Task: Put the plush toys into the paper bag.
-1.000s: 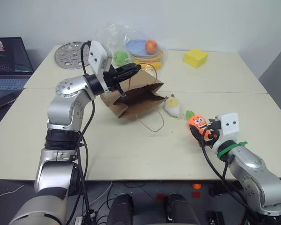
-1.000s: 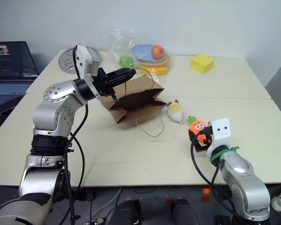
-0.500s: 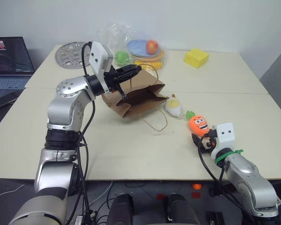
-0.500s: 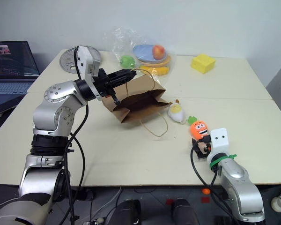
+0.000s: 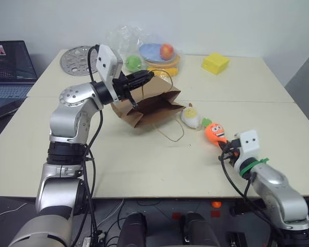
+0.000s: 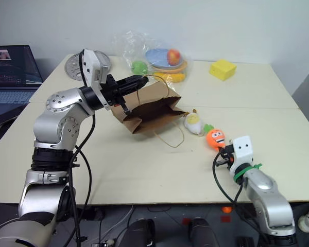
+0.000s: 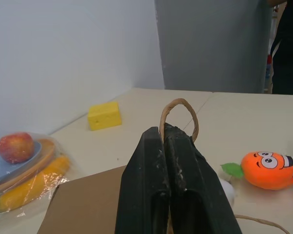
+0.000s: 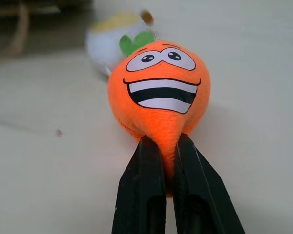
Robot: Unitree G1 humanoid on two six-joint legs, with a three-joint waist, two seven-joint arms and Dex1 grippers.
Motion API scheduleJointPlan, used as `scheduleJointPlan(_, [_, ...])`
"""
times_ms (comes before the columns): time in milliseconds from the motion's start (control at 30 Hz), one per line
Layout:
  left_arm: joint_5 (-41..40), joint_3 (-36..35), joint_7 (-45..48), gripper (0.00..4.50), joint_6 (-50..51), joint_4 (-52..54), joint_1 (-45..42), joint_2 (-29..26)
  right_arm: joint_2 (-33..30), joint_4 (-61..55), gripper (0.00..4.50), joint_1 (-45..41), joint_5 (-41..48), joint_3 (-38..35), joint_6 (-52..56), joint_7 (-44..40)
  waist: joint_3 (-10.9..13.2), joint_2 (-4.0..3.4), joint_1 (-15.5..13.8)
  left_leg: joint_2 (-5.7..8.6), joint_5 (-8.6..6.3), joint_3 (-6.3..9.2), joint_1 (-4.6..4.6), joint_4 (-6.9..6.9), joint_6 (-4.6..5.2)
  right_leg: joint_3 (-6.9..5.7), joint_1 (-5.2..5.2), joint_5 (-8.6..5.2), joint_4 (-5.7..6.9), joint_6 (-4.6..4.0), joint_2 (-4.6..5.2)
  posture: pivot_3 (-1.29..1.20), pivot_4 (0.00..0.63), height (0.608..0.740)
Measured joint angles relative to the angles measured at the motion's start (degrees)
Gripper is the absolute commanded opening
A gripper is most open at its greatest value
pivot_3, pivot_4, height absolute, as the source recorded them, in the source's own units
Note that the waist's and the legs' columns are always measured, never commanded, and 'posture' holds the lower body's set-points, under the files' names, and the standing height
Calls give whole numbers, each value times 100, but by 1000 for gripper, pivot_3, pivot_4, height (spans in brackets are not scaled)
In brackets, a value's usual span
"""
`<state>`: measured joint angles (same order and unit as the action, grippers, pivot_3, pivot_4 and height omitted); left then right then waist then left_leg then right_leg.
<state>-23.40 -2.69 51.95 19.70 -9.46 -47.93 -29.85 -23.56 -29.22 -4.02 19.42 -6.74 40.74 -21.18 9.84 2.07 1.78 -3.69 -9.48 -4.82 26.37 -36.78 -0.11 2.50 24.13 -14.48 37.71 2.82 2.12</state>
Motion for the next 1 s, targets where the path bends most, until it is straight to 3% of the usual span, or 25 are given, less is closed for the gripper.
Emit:
scheduleJointPlan(167, [1,-6,0,0,-13,-25,-6,-10,23,-500,27,-823,991,-84,494,-348,0,0,-6,-4,0,7,-1,2,0,-6,-1,0,2,-1,-6,0,150,740])
scheduleJointPlan(367, [-1,3,1,0,-19,-30,-13,79,314,-156,27,-1773,1091,651,1033,-123,0,1,-15,-2,0,4,3,1,0,-5,1,-1,1,-4,-4,0,150,740])
scheduleJointPlan(633, [-24,-2,8,0,5,52,2,85,949,1630,27,-2701,372,1524,643,17,0,1,-20,-1,0,2,4,0,1,-5,3,7,4,12,-5,0,150,740])
scheduleJointPlan(1000, [-192,14,241,0,280,419,116,65,2070,4381,27,-4170,-540,1857,-627,8,1,-1,8,-5,0,2,4,3,0,-8,8,19,10,34,-10,0,150,740])
